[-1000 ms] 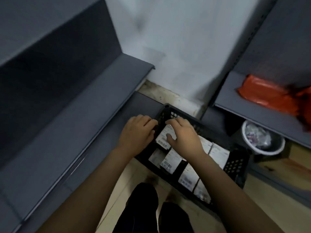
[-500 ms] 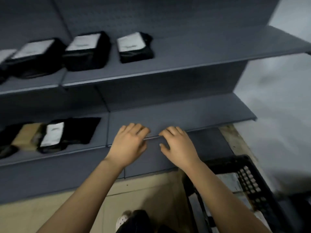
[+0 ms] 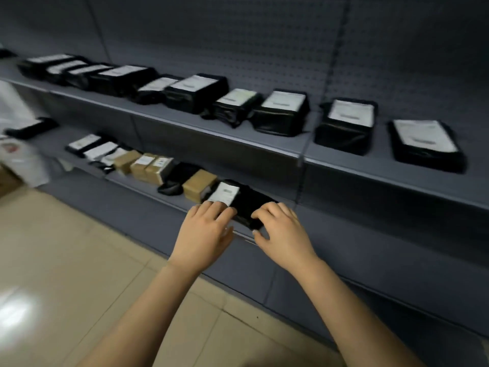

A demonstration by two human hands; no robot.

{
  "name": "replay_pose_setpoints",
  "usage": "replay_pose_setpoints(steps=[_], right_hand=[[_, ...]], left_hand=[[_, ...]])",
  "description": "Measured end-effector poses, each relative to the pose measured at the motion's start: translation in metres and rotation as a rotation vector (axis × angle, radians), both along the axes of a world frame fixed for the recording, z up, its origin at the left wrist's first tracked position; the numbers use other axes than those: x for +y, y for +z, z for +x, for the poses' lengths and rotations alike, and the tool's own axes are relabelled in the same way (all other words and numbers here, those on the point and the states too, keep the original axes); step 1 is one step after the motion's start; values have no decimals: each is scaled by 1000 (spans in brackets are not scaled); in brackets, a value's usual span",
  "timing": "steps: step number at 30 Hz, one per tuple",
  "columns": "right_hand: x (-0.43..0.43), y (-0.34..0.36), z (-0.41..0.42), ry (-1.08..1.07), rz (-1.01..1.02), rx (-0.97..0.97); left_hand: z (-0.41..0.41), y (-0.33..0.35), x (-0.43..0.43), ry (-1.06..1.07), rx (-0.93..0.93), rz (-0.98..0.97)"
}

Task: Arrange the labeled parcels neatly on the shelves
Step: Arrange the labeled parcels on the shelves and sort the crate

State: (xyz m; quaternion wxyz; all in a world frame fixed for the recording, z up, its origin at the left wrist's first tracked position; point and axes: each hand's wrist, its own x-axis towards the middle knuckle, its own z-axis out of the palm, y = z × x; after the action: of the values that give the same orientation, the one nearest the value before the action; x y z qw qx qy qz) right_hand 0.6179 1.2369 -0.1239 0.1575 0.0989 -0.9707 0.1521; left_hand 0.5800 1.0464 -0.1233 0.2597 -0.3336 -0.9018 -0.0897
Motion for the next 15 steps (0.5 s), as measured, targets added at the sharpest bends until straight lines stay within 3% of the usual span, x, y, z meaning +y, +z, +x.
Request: replay_pose_setpoints(steps=[15], right_hand=[[-275, 37, -196, 427, -14, 54]], left_hand=[[-107, 28, -285, 451, 49, 1]])
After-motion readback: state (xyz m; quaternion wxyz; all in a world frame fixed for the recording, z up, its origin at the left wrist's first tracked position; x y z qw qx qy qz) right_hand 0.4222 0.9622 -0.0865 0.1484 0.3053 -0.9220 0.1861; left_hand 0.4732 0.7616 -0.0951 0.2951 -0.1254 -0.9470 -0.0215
